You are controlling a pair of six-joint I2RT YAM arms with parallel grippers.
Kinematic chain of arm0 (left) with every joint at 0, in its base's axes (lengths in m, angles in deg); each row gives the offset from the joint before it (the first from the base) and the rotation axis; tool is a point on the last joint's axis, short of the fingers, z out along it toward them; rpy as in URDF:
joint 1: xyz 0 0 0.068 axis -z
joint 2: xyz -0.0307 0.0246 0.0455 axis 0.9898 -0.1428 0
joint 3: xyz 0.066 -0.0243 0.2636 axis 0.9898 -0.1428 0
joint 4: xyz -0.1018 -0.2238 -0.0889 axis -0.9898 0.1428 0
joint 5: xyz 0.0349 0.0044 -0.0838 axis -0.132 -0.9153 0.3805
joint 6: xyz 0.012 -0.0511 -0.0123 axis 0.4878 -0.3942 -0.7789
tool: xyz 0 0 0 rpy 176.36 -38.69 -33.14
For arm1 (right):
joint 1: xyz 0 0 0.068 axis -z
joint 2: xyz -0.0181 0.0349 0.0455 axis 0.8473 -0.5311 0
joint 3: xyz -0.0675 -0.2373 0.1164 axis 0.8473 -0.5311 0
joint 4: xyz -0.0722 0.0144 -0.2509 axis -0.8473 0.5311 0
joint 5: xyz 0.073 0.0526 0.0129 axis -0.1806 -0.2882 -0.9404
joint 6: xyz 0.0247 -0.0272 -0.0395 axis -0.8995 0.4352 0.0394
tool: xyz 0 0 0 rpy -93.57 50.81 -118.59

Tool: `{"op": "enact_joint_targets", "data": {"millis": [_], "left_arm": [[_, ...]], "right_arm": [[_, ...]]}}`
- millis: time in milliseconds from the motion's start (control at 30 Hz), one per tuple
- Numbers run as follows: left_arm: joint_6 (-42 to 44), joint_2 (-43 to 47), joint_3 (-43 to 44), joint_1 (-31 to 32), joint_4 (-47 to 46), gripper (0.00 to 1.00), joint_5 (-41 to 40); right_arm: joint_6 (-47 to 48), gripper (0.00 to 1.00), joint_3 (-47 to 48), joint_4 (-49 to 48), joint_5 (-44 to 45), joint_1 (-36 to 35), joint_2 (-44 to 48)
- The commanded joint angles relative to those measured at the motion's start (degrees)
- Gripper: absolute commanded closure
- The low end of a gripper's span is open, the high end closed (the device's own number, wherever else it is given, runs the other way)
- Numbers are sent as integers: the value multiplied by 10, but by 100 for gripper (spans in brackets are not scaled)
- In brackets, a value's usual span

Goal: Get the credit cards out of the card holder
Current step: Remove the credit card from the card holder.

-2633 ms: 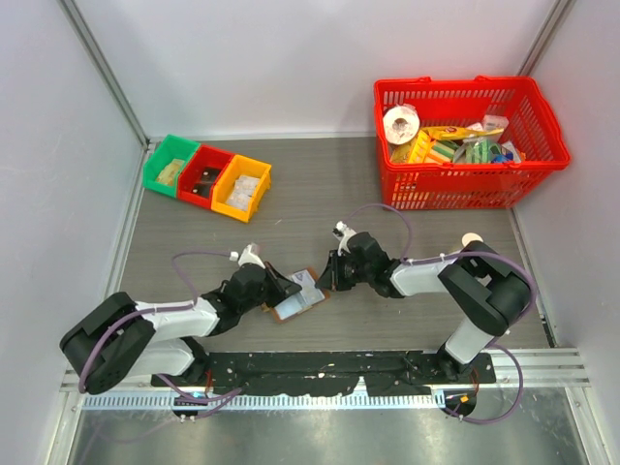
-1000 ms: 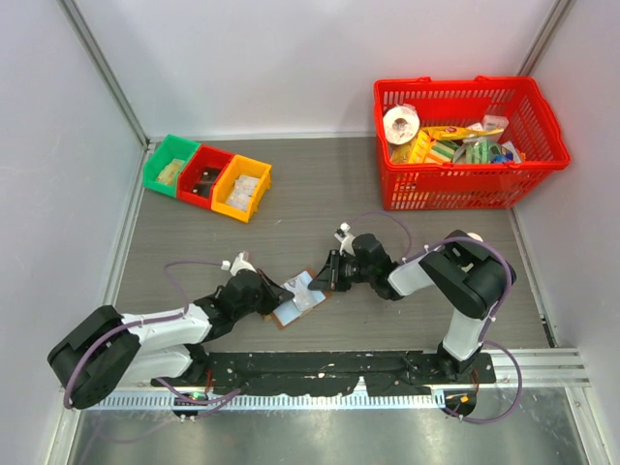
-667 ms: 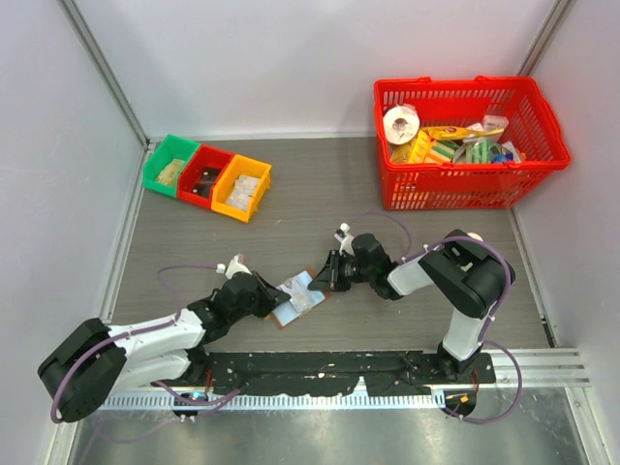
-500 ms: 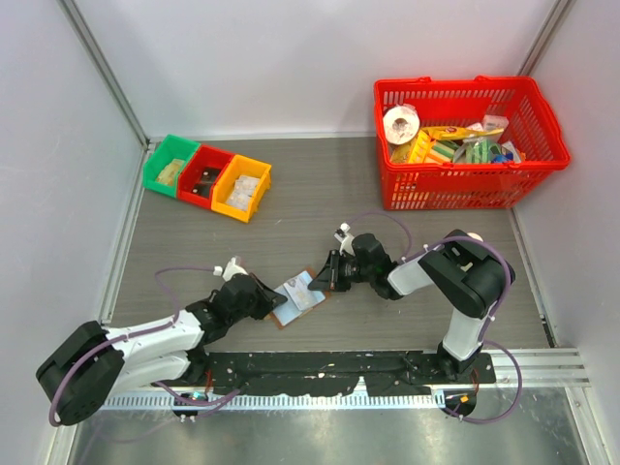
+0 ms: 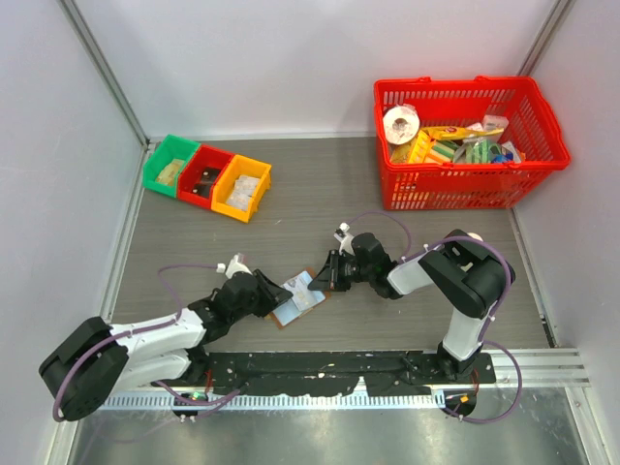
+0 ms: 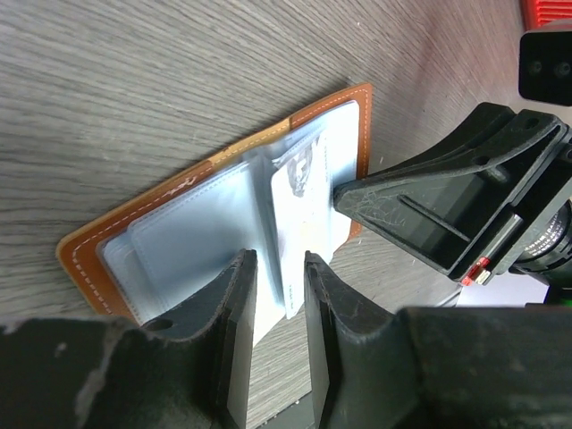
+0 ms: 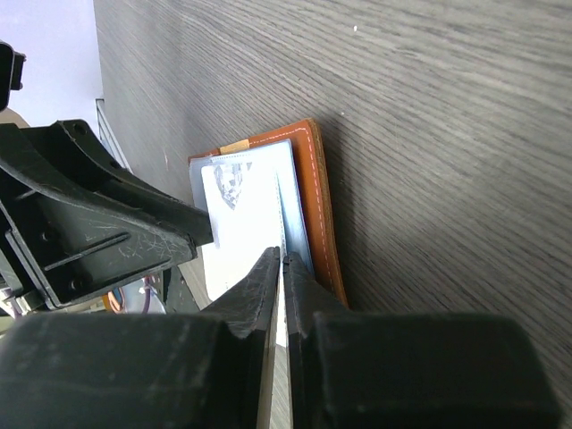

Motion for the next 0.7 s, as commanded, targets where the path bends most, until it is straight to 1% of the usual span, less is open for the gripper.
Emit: {"op": "enact_joint_targets", "data": {"millis": [0,133,200,367,533,600,667], "left_arm": [[18,-34,28,2,-40,68,13],[15,-67,30,1,-63,68,21],[13,-81,29,1,-74,70,27],[11,-89,24,1,-96,83,36],[6,-62,-2,1,-132,96,29],[10,-47,-8,1,-141,99,25],[10,-30,-14,1,-147,100,20]], "right_arm": [[34,88,-11,71,46,6,-6],[35,88,-12,70,47,6,-3],[35,88,-11,70,47,6,-2],[37,88,-12,72,48,6,0],[37,88,-12,73,49,6,-3],[37,88,-11,75,50,6,-4],[38,88,-11,75,51,6,-7]]}}
